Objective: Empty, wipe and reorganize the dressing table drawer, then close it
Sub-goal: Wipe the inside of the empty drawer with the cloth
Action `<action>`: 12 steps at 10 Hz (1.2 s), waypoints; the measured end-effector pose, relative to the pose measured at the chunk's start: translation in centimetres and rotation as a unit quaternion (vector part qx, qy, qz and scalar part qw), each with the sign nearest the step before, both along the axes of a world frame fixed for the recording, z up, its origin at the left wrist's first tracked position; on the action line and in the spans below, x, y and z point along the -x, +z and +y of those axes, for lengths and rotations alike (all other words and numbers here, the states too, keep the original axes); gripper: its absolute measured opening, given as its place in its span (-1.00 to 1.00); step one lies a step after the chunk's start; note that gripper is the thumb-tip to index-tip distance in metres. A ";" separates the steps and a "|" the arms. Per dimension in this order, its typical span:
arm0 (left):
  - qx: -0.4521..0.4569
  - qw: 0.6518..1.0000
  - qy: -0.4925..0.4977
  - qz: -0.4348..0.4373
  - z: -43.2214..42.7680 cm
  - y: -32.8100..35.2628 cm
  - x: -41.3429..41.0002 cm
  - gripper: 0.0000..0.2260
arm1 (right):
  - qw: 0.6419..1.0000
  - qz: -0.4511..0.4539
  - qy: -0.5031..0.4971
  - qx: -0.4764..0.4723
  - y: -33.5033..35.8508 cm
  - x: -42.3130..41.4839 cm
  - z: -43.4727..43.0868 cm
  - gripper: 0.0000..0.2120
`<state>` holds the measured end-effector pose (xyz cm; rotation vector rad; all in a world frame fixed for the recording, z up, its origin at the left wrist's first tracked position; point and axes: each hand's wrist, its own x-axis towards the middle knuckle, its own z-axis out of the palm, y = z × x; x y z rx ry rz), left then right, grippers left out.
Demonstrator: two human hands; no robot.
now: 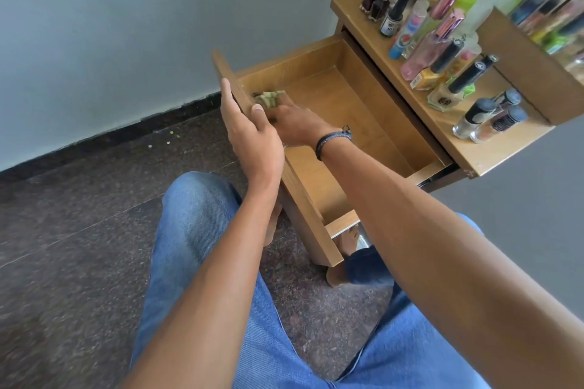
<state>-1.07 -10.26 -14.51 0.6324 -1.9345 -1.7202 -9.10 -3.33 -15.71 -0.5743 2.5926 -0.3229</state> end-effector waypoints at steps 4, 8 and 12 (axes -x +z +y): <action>0.001 1.000 -0.002 0.008 -0.3 -0.4 0.0 -0.49 | 0.986 -0.140 -0.001 -0.095 3.7 -8.6 6.0 -0.44; 0.014 1.000 -0.012 0.011 -0.4 -0.2 -0.3 -0.49 | 0.995 -0.039 -0.018 -0.091 2.6 -11.7 7.4 -0.52; 0.010 1.000 -0.008 0.016 -0.3 -0.2 -0.1 -0.48 | 0.972 -0.020 -0.160 -0.170 4.3 -6.1 15.0 -0.63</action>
